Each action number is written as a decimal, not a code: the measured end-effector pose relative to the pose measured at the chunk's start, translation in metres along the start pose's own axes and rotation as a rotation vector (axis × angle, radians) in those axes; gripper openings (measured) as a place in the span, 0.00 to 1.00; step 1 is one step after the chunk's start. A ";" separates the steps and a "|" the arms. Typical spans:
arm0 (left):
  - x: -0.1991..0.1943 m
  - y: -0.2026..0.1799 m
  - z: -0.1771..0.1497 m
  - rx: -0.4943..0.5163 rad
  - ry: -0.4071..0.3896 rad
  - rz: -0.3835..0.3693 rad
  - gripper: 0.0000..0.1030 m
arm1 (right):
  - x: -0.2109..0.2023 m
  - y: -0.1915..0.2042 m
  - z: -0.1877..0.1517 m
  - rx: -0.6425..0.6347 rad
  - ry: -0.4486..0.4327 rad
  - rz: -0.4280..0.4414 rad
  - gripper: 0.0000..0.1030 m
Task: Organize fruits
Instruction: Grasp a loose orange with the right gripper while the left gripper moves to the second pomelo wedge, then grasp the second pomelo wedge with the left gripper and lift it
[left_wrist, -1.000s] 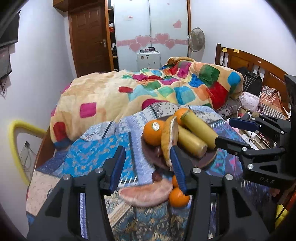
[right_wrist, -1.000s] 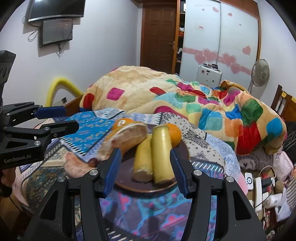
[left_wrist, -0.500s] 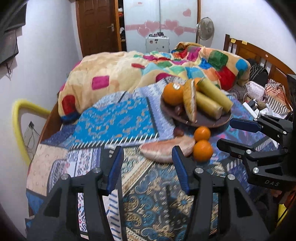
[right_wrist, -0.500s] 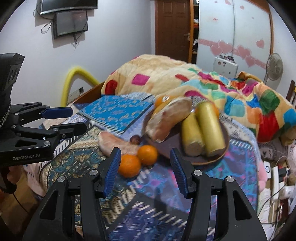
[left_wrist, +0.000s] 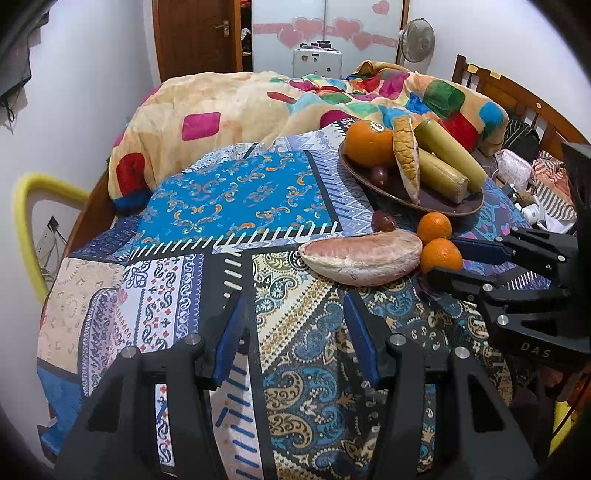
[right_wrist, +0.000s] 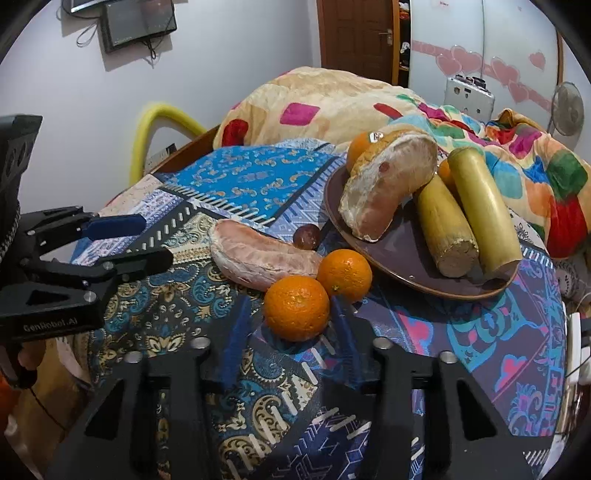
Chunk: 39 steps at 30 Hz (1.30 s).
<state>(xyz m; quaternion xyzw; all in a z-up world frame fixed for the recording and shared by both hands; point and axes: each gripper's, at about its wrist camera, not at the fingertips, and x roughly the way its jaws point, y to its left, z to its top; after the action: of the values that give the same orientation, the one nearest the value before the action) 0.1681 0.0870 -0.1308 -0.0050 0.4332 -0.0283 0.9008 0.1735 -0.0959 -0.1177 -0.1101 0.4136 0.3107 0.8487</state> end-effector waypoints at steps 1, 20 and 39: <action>0.002 0.000 0.002 0.001 0.000 -0.005 0.55 | 0.000 -0.001 0.000 0.000 -0.001 0.005 0.34; 0.057 0.000 0.055 0.085 0.058 0.061 0.66 | -0.046 -0.048 -0.020 0.062 -0.062 -0.059 0.33; 0.024 -0.029 0.013 0.178 0.124 -0.024 0.66 | -0.067 -0.063 -0.032 0.103 -0.097 -0.045 0.33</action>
<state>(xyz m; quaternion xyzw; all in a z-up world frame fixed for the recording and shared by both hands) 0.1914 0.0567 -0.1406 0.0715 0.4837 -0.0775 0.8689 0.1608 -0.1882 -0.0905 -0.0605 0.3850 0.2747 0.8790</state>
